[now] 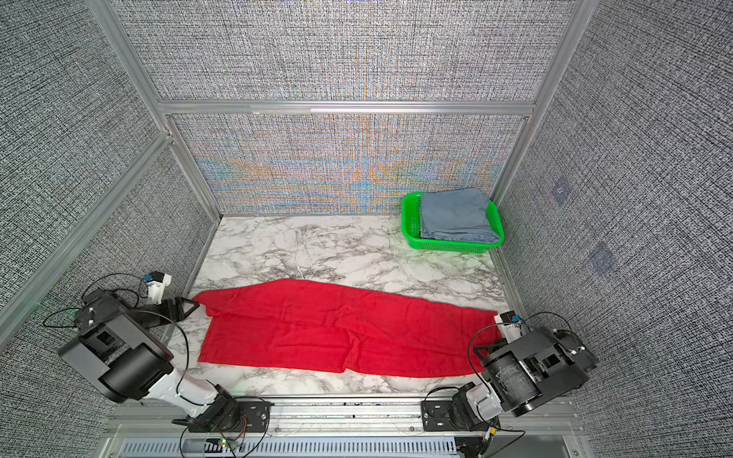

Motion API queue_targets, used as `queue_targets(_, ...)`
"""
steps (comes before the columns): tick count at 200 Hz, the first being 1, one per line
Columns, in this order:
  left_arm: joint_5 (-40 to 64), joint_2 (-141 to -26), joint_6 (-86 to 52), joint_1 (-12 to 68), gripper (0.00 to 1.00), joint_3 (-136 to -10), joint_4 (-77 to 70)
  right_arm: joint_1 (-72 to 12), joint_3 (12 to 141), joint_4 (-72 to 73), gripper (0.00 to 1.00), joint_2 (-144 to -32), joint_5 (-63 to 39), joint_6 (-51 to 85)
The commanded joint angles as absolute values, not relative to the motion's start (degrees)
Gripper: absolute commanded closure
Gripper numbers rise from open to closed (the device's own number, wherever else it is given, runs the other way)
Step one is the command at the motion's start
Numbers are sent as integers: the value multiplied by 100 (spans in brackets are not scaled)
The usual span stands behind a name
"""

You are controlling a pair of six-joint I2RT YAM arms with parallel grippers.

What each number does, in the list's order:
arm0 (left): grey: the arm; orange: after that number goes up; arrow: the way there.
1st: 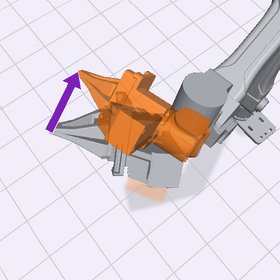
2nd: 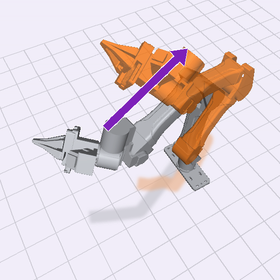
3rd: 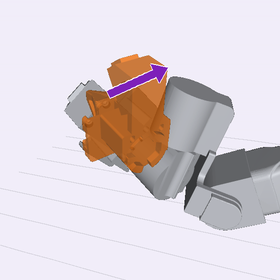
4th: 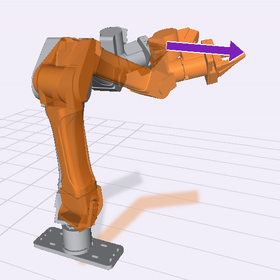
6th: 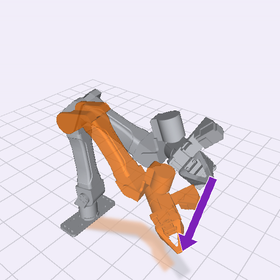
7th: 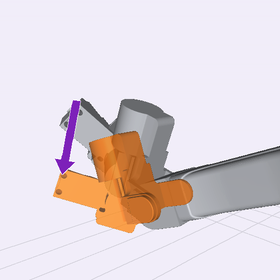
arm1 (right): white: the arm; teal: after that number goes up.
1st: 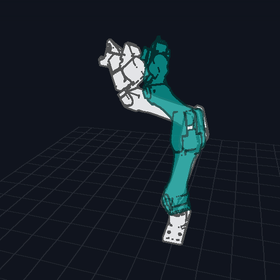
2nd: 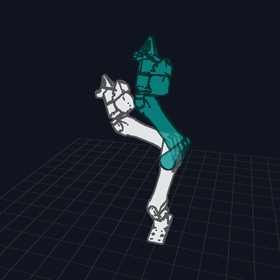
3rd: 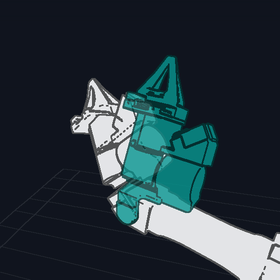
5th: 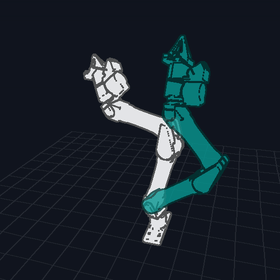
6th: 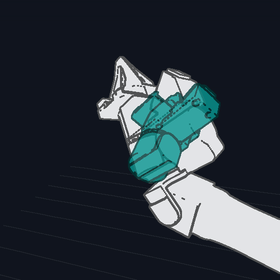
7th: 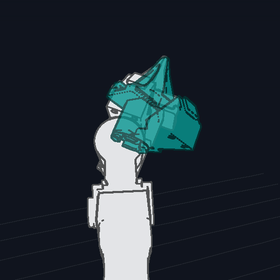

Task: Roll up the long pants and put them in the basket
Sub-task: Fold the long pant at the center of the board.

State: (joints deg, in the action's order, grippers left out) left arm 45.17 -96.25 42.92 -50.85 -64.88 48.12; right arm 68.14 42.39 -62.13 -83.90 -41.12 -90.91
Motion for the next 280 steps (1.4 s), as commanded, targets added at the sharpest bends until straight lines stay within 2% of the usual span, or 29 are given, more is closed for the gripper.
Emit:
queue_targets(1, 5025, -10069, 4662, -5106, 27, -6877, 5372, 6811, 4207, -6413, 8, -8422, -4087, -9220)
queue_targets(26, 5095, -10379, 4614, -5104, 27, -7162, 5598, 6807, 4219, -6388, 9, -8390, -4138, -9161)
queue_targets(56, 4826, -10088, 4557, -5080, 27, -6836, 5331, 6811, 4184, -6304, 9, -8332, -4238, -9082)
queue_targets(100, 4649, -9721, 6026, -5023, 30, -6530, 5586, 6804, 4273, -6240, 10, -8553, -4411, -9001)
queue_targets(122, 4266, -9686, 6305, -4921, 30, -6612, 5500, 6807, 4303, -6173, 10, -8612, -4403, -8950)
queue_targets(147, 3791, -9611, 6352, -4685, 30, -6621, 5370, 6803, 4289, -6095, 10, -8611, -4412, -8878)
queue_targets(200, 3433, -9379, 5904, -4280, 28, -6605, 4768, 6809, 4320, -5995, 11, -8672, -4430, -8765)
queue_targets(242, 2439, -8795, 5680, -3613, 25, -6373, 3944, 6810, 4336, -5907, 11, -8675, -4456, -8701)
queue_targets(280, 1936, -8558, 5748, -3199, 23, -6418, 3694, 6810, 4333, -5849, 11, -8720, -4447, -8666)
